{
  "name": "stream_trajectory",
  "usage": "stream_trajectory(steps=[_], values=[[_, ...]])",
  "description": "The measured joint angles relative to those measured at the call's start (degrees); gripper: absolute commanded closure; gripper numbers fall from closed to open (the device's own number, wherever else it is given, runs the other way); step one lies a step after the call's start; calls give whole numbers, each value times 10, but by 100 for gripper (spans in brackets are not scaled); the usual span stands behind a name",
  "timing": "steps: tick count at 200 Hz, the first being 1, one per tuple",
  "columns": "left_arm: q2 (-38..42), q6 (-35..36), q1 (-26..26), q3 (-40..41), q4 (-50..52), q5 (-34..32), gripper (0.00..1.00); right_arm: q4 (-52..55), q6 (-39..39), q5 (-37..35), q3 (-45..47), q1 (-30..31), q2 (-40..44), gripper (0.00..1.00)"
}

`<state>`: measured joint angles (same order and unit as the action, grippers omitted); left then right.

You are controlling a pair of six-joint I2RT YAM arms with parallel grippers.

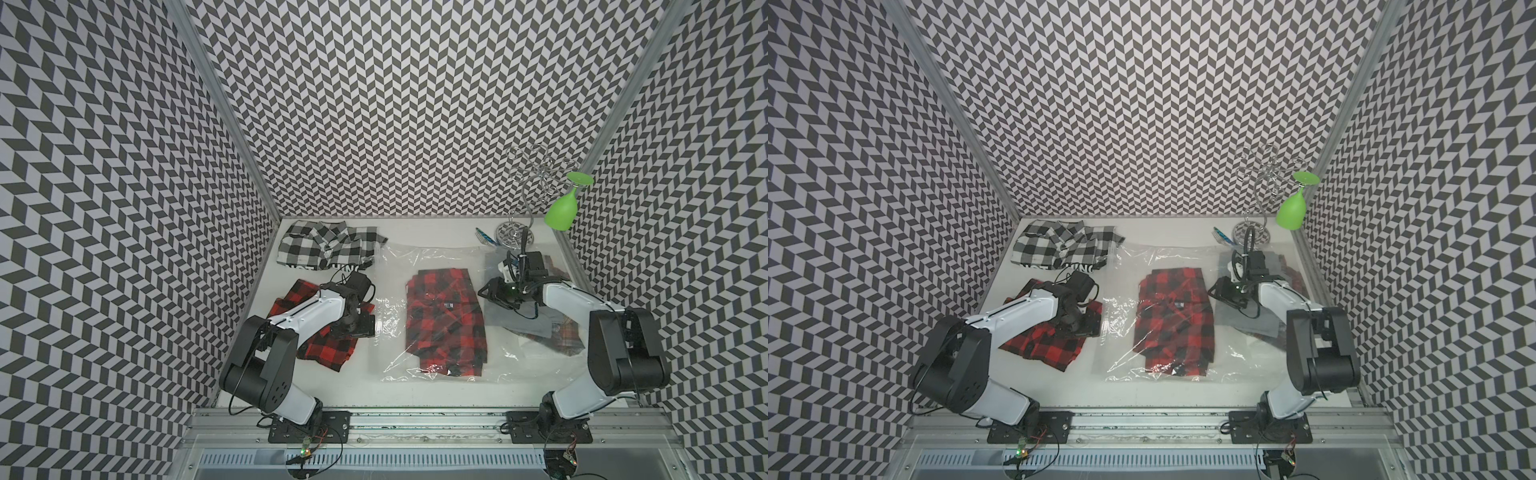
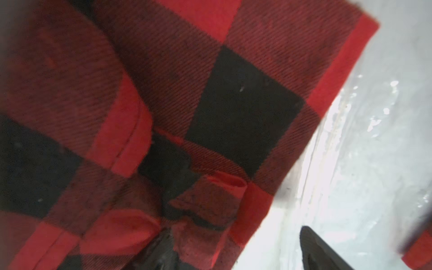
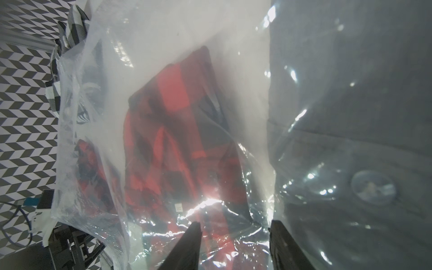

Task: Take the shirt out of the vacuum bag
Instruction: Pick up the shirt from the center of the board.

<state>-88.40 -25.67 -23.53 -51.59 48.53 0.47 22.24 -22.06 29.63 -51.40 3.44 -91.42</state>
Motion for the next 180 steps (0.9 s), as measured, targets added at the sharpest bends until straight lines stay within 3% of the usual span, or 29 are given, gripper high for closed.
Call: stream_trajectory(steps=[38,67,89,124,180], values=[[-42,1,-14,-42,16,-38,14,-3,0,5,0,0,0,50],[-66,1,-26,-53,28,-61,20,-4,1,8,0,0,0,50],[-83,2,-32,-57,34,-71,34,-4,1,11,0,0,0,50],[-103,13,-35,-74,43,-72,69,-5,1,16,0,0,0,51],[-101,32,-32,-74,48,-83,98,-9,2,22,0,0,0,51]])
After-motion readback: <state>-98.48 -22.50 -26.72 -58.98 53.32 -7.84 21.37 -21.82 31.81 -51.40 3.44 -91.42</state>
